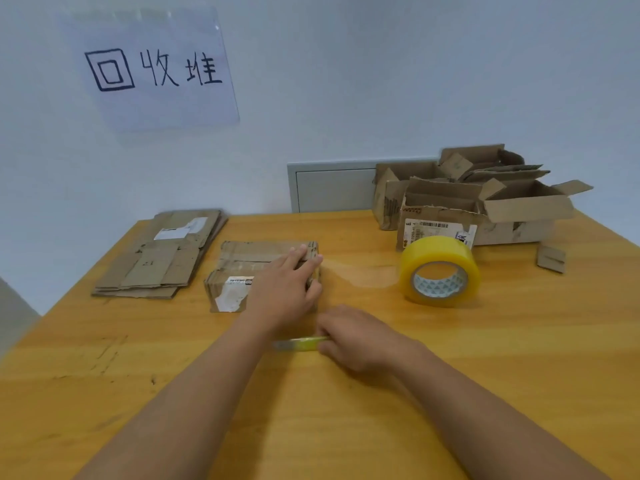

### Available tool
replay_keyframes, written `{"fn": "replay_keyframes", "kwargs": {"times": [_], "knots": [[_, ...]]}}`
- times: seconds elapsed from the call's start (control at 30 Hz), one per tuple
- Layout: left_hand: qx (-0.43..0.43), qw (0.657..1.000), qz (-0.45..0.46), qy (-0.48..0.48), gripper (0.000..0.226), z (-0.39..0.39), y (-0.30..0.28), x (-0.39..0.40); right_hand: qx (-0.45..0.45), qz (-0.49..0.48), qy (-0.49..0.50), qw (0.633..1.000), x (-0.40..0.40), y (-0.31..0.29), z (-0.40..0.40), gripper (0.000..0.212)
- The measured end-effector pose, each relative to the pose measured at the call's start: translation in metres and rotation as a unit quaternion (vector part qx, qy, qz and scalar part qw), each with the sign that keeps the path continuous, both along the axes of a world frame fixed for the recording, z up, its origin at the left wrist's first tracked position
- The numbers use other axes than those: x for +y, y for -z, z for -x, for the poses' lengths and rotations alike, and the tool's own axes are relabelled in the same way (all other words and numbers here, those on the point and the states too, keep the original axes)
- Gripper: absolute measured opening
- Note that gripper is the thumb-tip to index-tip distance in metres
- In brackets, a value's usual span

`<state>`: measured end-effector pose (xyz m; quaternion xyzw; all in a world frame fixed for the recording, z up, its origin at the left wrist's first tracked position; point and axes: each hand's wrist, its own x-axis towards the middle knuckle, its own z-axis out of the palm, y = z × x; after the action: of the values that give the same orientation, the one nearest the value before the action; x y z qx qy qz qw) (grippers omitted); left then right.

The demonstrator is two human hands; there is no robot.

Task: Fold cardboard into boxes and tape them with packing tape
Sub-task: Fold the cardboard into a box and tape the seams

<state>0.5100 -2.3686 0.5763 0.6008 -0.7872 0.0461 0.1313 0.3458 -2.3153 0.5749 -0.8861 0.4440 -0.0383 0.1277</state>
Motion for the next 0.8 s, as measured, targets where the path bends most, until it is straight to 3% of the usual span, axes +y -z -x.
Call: {"fn": "replay_keyframes", "kwargs": {"times": [0.13,0.2,0.27,0.33,0.4,0.53,0.6,0.63,0.7,0.77,0.8], "knots": [[0.013,1.0,-0.009,0.003,0.052,0.0,-0.002,0.0,0.047,-0.089,0.033,0.994,-0.008,-0.025,0.052,0.011],[0.019,1.0,-0.023,0.007,0.052,0.0,-0.003,0.0,-0.015,-0.144,0.04,0.989,-0.009,-0.038,0.084,0.018],[0.02,0.999,-0.023,0.009,0.053,-0.001,-0.004,0.0,-0.154,-0.147,0.055,0.975,-0.012,-0.049,0.104,0.026],[0.018,1.0,-0.019,0.01,0.052,-0.001,-0.004,0.001,-0.33,-0.113,0.092,0.933,-0.018,-0.052,0.104,0.025],[0.018,1.0,-0.018,0.009,0.052,0.0,-0.004,0.002,-0.444,-0.076,0.139,0.882,-0.026,-0.053,0.086,0.02],[0.015,1.0,-0.016,0.006,0.053,0.0,-0.005,0.002,-0.583,-0.089,0.187,0.786,-0.043,-0.049,0.042,0.031],[0.015,1.0,-0.017,0.007,0.053,-0.001,-0.005,0.002,-0.617,-0.105,0.176,0.76,-0.047,-0.046,0.034,0.036],[0.017,1.0,-0.016,0.007,0.053,-0.001,-0.005,0.002,-0.616,-0.087,0.168,0.765,-0.046,-0.044,0.033,0.038],[0.019,1.0,-0.012,0.006,0.053,-0.001,-0.004,0.002,-0.544,0.053,0.173,0.819,-0.042,-0.041,0.039,0.041],[0.02,1.0,-0.012,0.004,0.052,0.0,-0.003,0.001,-0.367,0.274,0.194,0.868,-0.043,-0.038,0.055,0.041],[0.02,1.0,-0.013,0.002,0.052,0.0,-0.003,0.0,-0.284,0.35,0.217,0.866,-0.043,-0.037,0.064,0.04]]}}
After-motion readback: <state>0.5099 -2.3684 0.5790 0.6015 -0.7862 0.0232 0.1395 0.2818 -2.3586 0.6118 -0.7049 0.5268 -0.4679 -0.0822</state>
